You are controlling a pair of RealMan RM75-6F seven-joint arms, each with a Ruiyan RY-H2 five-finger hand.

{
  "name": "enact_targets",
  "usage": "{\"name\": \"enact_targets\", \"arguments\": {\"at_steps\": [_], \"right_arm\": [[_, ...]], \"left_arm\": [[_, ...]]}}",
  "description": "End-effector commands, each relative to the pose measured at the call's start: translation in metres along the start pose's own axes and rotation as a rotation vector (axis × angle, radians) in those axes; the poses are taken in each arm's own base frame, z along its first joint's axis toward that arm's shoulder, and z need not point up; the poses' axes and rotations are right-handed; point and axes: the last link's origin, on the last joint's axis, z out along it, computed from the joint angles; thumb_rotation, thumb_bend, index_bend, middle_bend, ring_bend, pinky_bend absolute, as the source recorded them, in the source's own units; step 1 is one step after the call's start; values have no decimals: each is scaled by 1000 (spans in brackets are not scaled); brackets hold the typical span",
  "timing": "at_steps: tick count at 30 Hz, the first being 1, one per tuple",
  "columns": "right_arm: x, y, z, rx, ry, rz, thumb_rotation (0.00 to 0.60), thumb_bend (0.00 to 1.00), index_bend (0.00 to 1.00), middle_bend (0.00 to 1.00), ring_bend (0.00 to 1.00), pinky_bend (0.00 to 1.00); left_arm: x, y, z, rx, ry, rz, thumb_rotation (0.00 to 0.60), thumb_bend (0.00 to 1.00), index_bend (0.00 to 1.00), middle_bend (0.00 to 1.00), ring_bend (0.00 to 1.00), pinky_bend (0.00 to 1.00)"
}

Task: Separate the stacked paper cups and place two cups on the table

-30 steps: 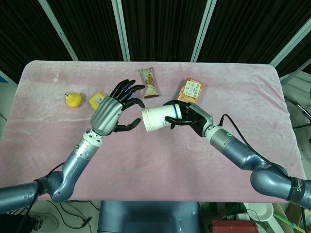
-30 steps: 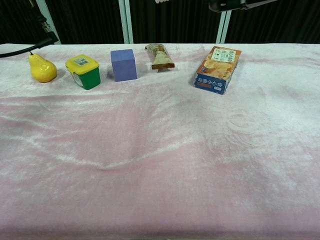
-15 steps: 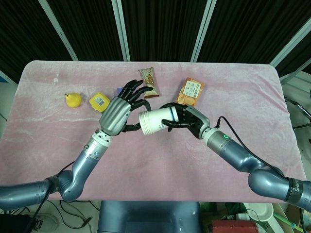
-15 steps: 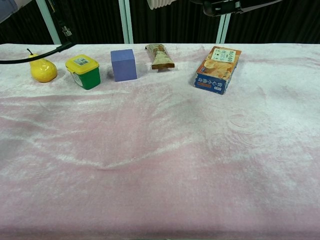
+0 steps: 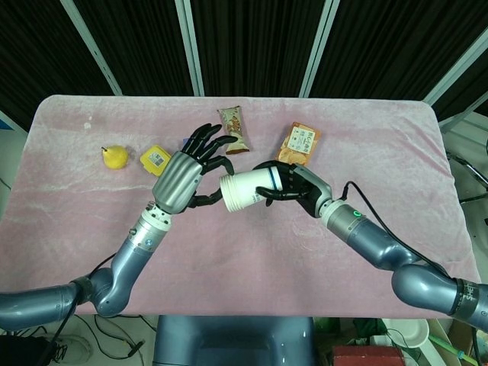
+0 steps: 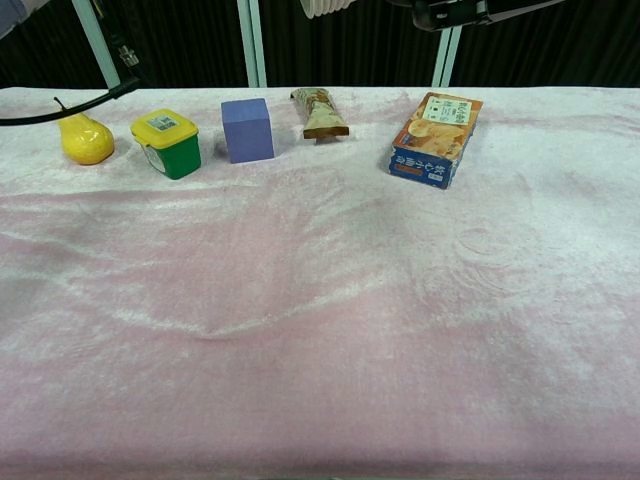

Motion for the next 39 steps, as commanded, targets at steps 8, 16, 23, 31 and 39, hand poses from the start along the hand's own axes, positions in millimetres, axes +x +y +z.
{"name": "enact_targets", "arguments": {"at_steps": [8, 16, 23, 31, 39], "right_arm": [[-5, 2, 2, -15, -18, -13, 600, 361, 631, 461, 593, 533], [-5, 3, 2, -22, -21, -14, 600, 376, 635, 462, 595, 533], [-2, 4, 1, -28, -15, -13, 600, 475, 693, 523, 627, 533], [2, 2, -2, -21, -2, -10, 600, 583, 819, 635, 736, 589], [8, 1, -6, -19, 23, -12, 600, 609, 860, 666, 767, 597]], "left_arm": [[-1, -1, 3, 5, 1, 11, 600, 428, 499, 189, 0, 0], [-3, -1, 3, -2, 3, 11, 600, 568, 575, 213, 0, 2], [-1, -3, 2, 11, 7, 13, 600, 622, 591, 222, 0, 10], [-1, -6, 0, 12, 0, 24, 600, 622, 590, 222, 0, 10], [0, -7, -3, 13, 0, 30, 600, 622, 591, 222, 0, 10]]}}
